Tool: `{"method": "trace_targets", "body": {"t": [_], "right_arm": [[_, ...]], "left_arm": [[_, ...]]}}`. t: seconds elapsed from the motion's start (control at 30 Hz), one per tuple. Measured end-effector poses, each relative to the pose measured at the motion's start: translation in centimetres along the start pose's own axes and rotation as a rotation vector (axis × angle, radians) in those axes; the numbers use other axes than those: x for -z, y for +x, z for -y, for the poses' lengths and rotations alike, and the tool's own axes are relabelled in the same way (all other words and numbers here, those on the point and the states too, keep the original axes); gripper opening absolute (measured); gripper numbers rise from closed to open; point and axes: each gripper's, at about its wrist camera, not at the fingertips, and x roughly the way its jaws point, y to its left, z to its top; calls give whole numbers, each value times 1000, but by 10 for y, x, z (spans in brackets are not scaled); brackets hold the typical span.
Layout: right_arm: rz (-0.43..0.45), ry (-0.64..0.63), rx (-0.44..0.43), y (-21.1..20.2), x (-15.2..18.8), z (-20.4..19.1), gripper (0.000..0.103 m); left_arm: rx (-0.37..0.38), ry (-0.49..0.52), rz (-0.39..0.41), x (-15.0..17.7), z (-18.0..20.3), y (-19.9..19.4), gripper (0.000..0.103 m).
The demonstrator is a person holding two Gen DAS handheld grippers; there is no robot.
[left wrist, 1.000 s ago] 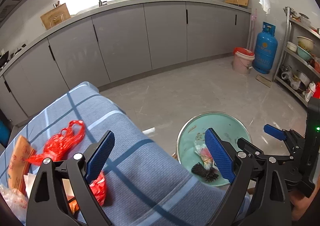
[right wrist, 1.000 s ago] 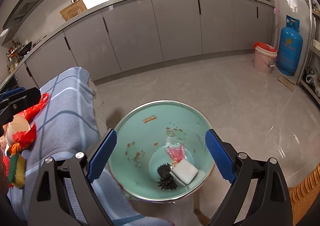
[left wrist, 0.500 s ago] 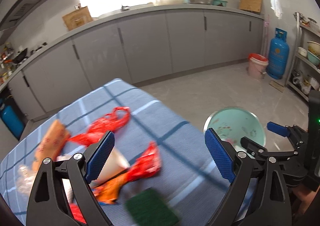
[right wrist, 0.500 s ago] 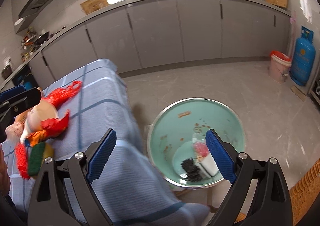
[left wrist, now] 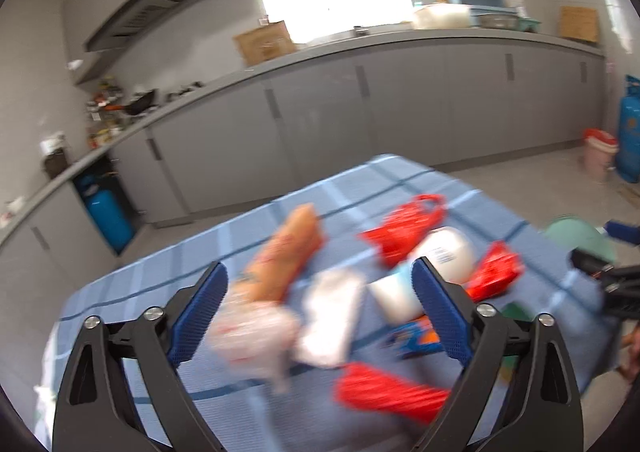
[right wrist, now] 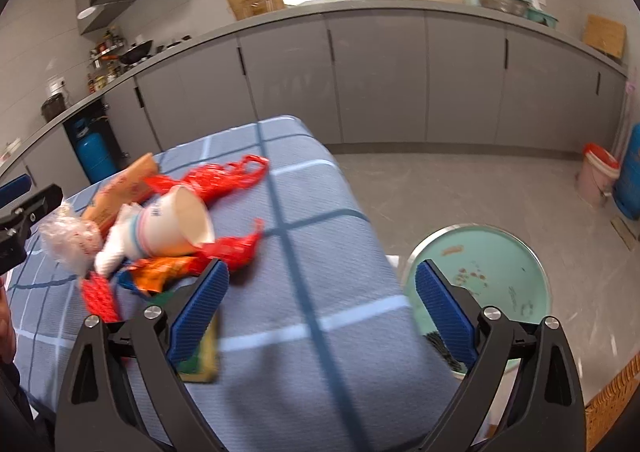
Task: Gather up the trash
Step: 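Return to the table and grasp the clear plastic bag with the left tool, then grasp the green-yellow sponge with the right tool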
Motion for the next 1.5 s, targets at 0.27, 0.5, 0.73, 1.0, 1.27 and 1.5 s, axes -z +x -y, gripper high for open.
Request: {"method": "trace_targets", "body": {"t": [0.27,0.5,0.73,1.0,1.27,1.5], "right_arm": [[-26,-80,-51,7,0,-51,94],[-50,-106,-58,6,11,-65,94],[-75,-109,-60,7,21,-66,94],[-97,-135,-76,10,28,-75,94],[-112,-138,-84,9,32,-73,94],[-156,-156,-114,17,38,-78,79]], "left_arm": [[-48,-108,-120,34,-60,23,95],[-5,-146,-167,44,-58,41,95],[11,-181,-201,52,-61,66,94],[88,-200,-251,56,-62,75,36],[82,-183,-235,55,-61,63,22],[60,-153,-180,45,-59,33,22]]}}
